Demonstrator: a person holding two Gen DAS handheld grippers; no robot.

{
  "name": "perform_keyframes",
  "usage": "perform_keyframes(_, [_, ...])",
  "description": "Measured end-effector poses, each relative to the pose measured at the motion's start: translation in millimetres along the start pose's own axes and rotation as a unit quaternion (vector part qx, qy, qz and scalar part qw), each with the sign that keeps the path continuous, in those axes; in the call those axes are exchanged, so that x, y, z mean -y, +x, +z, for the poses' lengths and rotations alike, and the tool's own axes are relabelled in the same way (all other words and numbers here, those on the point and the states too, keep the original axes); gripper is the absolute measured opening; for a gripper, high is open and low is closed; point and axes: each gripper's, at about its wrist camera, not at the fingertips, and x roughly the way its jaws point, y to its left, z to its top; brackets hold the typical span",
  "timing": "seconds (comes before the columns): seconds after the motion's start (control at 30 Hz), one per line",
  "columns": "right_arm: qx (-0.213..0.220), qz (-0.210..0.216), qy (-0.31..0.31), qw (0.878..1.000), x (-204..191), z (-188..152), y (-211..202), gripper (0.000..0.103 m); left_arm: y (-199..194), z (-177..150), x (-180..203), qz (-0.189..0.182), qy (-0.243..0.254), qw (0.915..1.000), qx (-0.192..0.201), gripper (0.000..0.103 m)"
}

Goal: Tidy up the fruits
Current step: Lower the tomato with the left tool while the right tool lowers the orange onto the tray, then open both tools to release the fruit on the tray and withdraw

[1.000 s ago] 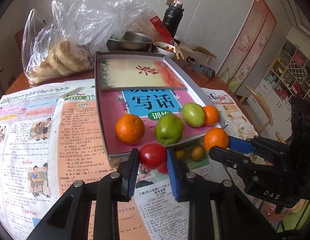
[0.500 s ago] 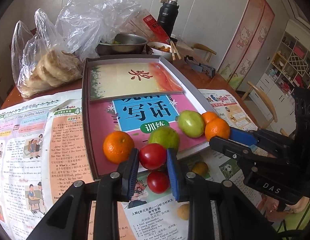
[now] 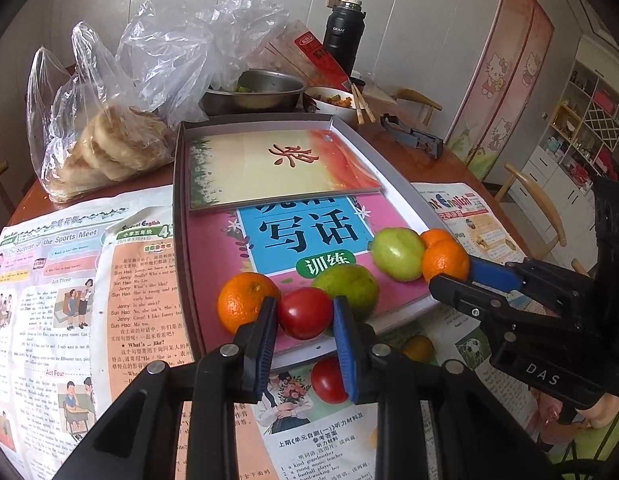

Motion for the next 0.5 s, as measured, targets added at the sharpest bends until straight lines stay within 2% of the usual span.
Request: perform_keyframes(0.5, [-0.009,-0.006,0.007,1.000,5.4,0.2,9.0,0.038,0.0,-6.6,-0.3,-0.005,-0.002,1.0000,-0.006,0.028])
